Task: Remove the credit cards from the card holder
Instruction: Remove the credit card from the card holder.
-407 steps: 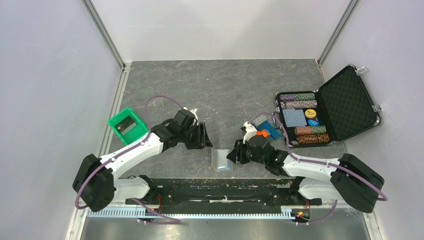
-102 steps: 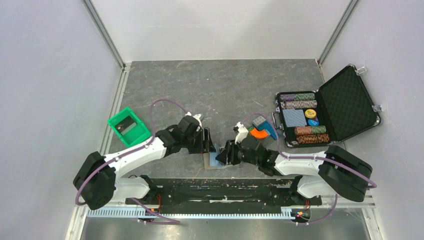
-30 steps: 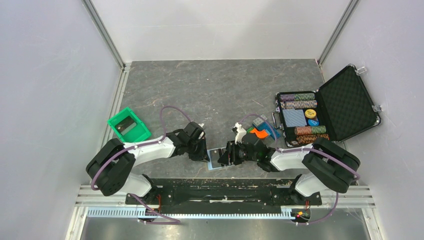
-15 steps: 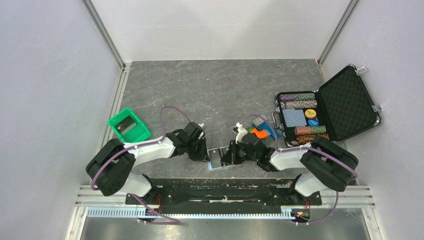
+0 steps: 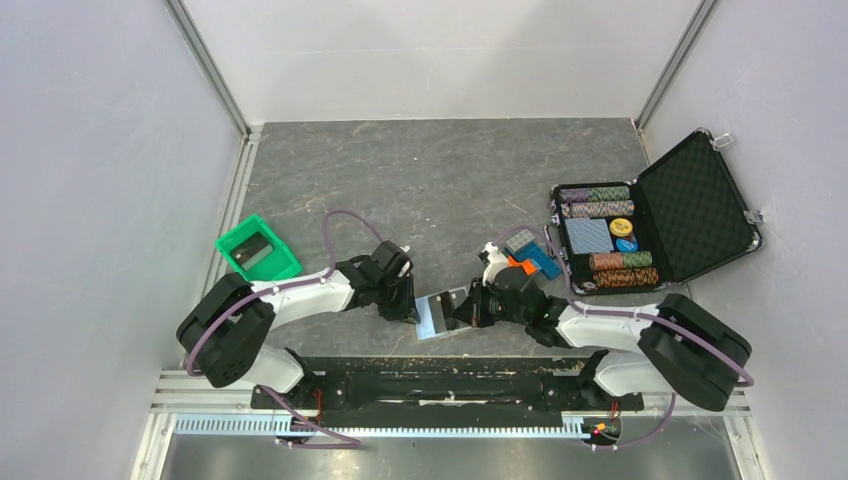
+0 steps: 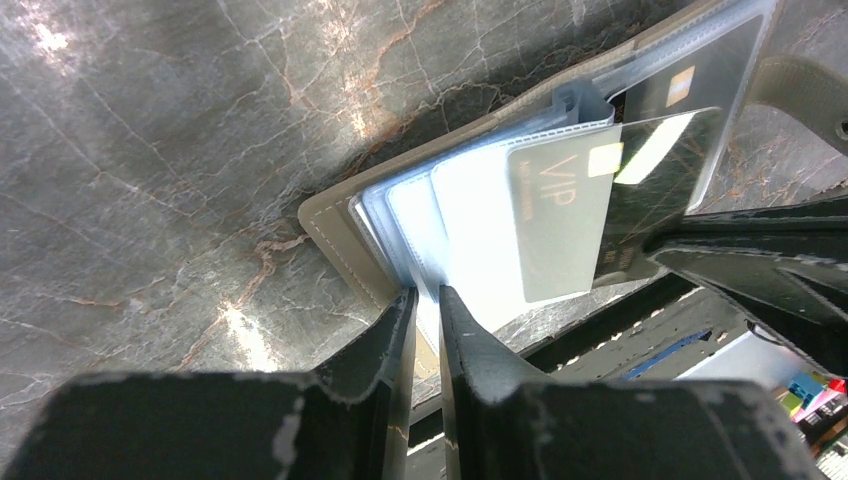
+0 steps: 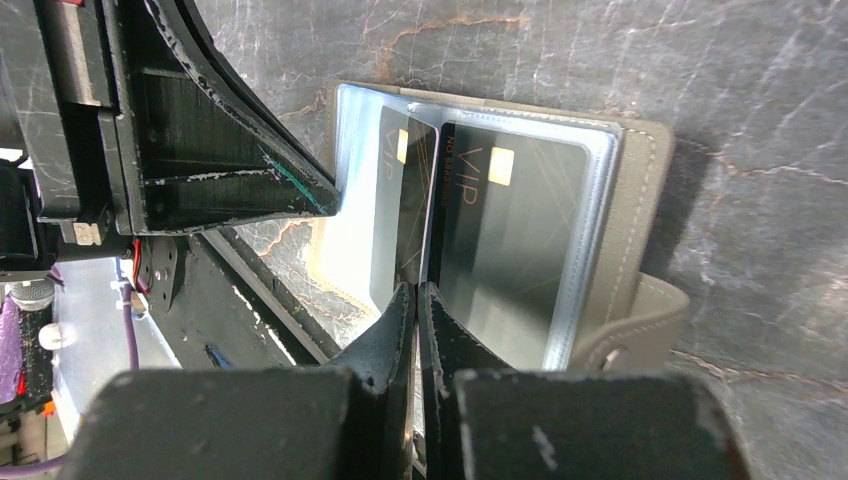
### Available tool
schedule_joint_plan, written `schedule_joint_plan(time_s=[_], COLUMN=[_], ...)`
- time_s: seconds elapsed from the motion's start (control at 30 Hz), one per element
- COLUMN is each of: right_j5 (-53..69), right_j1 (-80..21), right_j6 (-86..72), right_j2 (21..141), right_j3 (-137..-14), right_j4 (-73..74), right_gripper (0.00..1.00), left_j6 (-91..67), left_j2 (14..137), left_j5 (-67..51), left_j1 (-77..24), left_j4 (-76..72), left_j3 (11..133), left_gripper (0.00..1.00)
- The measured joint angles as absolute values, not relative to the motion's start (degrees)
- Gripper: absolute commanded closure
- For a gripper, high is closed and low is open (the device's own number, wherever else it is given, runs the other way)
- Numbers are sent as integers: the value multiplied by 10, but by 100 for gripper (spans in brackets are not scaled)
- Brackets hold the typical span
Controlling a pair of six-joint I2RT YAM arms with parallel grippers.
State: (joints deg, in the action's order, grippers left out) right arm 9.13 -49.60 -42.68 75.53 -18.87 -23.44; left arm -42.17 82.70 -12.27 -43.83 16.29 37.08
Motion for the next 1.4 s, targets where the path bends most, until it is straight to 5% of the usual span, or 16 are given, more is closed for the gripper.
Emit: schedule_joint_plan(time_s=[0.17,0.8,1.4], right_j5=[74,58,376], right_j1=[-483,-426,-418], right_j6=[-405,-281,-124], right_j2=[711,588,576], right_j3=[-189,-230,-294], right_j4=[-184,-25,8], right_gripper=[100,100,100], left_j6=[-422,-420,-296], left_j2=[827,750,615], left_j5=[-122,-126,-189], left_j1=[-438,-438,-438], left_j4=[165,225,270], left_j3=[372,426,500], left_gripper=[75,42,39])
